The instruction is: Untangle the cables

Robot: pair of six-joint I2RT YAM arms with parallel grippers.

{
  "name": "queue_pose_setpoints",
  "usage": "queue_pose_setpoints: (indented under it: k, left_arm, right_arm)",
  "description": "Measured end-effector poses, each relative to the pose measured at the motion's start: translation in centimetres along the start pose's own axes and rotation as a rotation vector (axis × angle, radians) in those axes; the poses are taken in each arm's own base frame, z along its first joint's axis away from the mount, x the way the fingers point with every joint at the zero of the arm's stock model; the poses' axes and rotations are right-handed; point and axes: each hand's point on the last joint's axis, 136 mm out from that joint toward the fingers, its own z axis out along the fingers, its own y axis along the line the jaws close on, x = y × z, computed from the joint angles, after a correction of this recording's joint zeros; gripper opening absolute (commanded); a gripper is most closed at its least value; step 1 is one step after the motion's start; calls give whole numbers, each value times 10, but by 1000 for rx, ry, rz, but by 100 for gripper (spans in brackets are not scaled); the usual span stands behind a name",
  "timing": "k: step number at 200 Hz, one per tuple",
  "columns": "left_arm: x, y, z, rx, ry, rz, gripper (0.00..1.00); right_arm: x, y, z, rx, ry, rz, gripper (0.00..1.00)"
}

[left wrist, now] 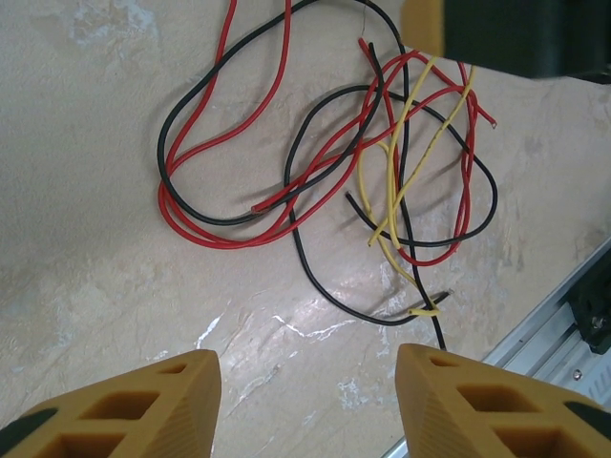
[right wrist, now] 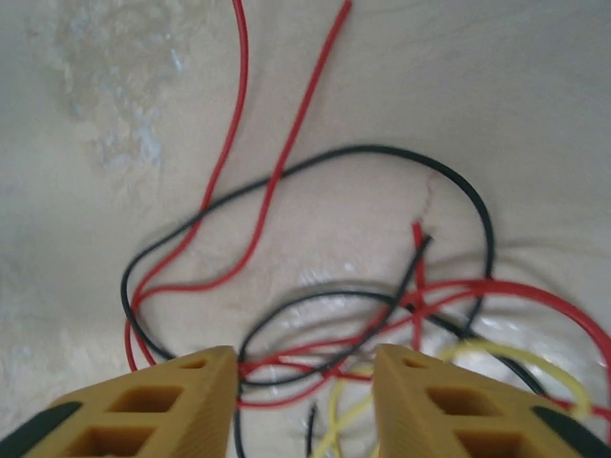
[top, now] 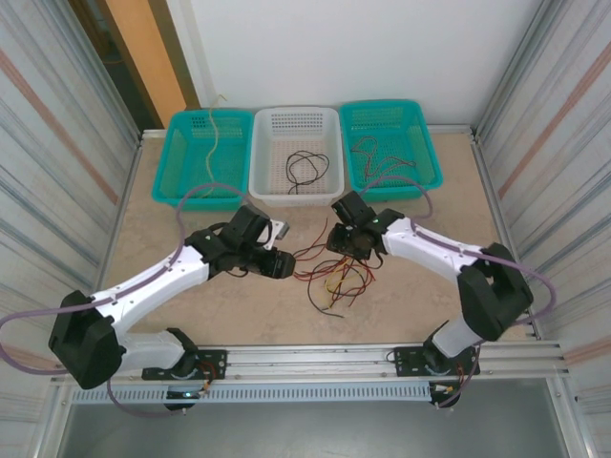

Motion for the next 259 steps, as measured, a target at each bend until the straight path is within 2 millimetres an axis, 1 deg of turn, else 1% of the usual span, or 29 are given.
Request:
queue_pose_setpoints:
  k: [17,30,49,67,80,99,121,140,158,182,193,209,224,243,259]
  left_arm:
    - [-1,3,0,-13,-5,-2,51]
    - [-3,9,-2,-32,-15,-13,52]
    - [-12,24,-14,-62,-58,-54,55]
    - [-24,40,-33,-80,-131,-102,54]
    - [-29,49,-41,-86,-162,-133,53]
    - [-29,52,-42,-77,-168,-145,53]
    - [-27,50,-40,-61,-163,-143,53]
    - [-27,49,-40,-59,-164,-141,54]
    - [-28,46,-43,-46,-172,-134,55]
    - [-29,41,-49,-29,-188,-117,55]
    - [-29,40,-49,-21,-188,-115,56]
    - [-28,37,-49,-2,-182,-113,57]
    - [-29,33,-49,21,-183,-109,58]
    - [-33,28,-48,47,-191,-108,58]
    - [-36,24,-45,64,-195,-104,58]
  right_arm:
    - [-9,11,14,-5,-2,16,34]
    - [-14,19,24,-7,3,18,33]
    - [-19,28,40,-11,15,18,33]
    - [-17,26,53,4,35,21,38]
    - [-13,23,61,18,55,24,39]
    - [-8,19,70,35,78,25,39]
    - [-6,17,71,44,81,25,43]
    - [-7,15,71,49,80,28,34]
    - [-9,13,74,53,84,35,20]
    - [-11,12,78,62,84,43,6]
    - [-10,13,78,64,83,34,0]
    - [-7,17,74,72,75,19,0]
    - [-3,23,63,79,64,-11,0]
    - [1,41,38,56,31,-69,0]
    - [-2,61,6,14,-24,-122,0]
